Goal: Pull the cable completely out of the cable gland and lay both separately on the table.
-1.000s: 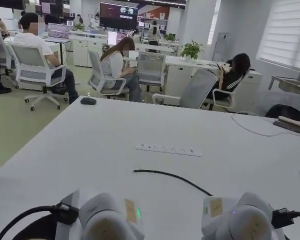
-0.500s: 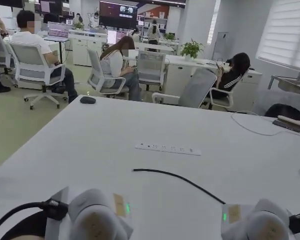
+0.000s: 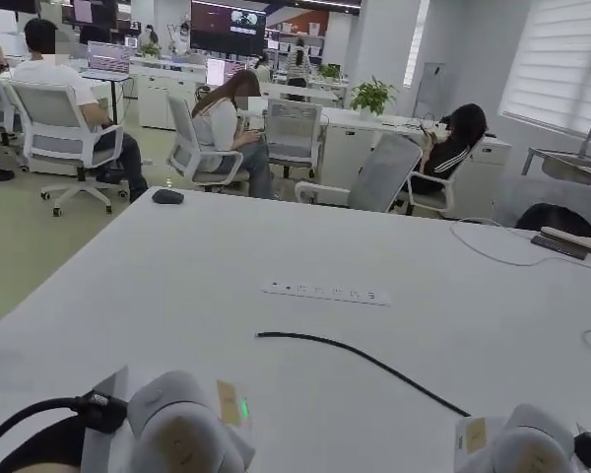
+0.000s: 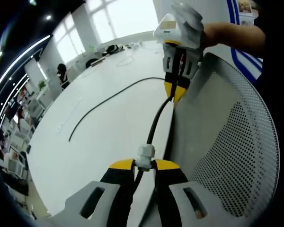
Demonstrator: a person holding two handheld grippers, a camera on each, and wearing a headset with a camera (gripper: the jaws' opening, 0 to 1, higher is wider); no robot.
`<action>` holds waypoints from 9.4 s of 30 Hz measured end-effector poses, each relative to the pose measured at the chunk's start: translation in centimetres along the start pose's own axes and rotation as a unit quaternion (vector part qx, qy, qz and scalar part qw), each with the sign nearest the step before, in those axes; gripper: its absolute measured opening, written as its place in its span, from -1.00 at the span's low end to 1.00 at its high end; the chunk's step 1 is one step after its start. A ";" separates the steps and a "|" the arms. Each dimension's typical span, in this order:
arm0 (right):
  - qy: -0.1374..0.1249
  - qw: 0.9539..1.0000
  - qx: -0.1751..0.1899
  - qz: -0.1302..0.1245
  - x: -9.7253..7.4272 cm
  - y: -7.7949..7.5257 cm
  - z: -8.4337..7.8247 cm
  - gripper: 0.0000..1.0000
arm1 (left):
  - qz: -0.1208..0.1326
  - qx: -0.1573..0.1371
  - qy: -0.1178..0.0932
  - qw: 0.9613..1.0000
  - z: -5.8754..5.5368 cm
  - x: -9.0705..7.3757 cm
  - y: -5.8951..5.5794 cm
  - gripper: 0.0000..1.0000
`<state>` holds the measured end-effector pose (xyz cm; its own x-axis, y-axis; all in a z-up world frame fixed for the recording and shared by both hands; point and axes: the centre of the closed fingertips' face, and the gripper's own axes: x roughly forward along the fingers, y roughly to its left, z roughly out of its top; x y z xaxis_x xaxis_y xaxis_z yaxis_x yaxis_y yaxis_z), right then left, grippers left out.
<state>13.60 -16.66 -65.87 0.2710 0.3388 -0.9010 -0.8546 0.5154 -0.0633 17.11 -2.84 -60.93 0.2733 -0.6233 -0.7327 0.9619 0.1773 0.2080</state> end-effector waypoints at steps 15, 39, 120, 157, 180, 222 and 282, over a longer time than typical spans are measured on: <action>-0.079 0.996 -0.042 0.006 -0.8 1.7 7.5 -0.69 | 0.000 0.012 0.003 1.000 0.7 0.1 -0.4 -0.67; -0.134 0.987 -0.088 -0.006 -0.6 3.2 11.3 -0.91 | 0.001 0.036 -0.003 0.999 1.6 -0.2 -0.7 -0.67; -0.095 0.993 -0.059 -0.034 -0.2 2.3 7.8 -0.94 | 0.027 0.038 -0.001 0.999 1.0 -0.8 0.4 -0.67; -0.189 0.979 -0.071 -0.027 -1.1 2.5 14.8 -0.68 | 0.067 0.056 -0.027 0.996 2.5 -1.9 1.4 -0.67; -0.176 0.983 -0.033 -0.045 -1.0 0.5 12.8 -0.93 | 0.092 0.035 -0.020 0.995 0.7 -3.2 3.8 -0.67; -0.073 0.962 0.047 -0.260 -1.2 -27.3 7.2 -0.92 | 0.119 -0.020 0.014 0.993 -3.5 -5.1 4.2 -0.67; -0.202 0.948 0.142 -0.199 -8.7 -3.0 3.1 -0.67 | -0.119 -0.010 0.130 0.984 -9.8 13.5 3.2 -0.66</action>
<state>15.14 -18.73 -56.50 0.7439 0.3173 -0.5882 -0.5107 0.8375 -0.1941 23.86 -3.23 -76.57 0.0280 -0.4340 -0.9005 0.9979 0.0652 -0.0004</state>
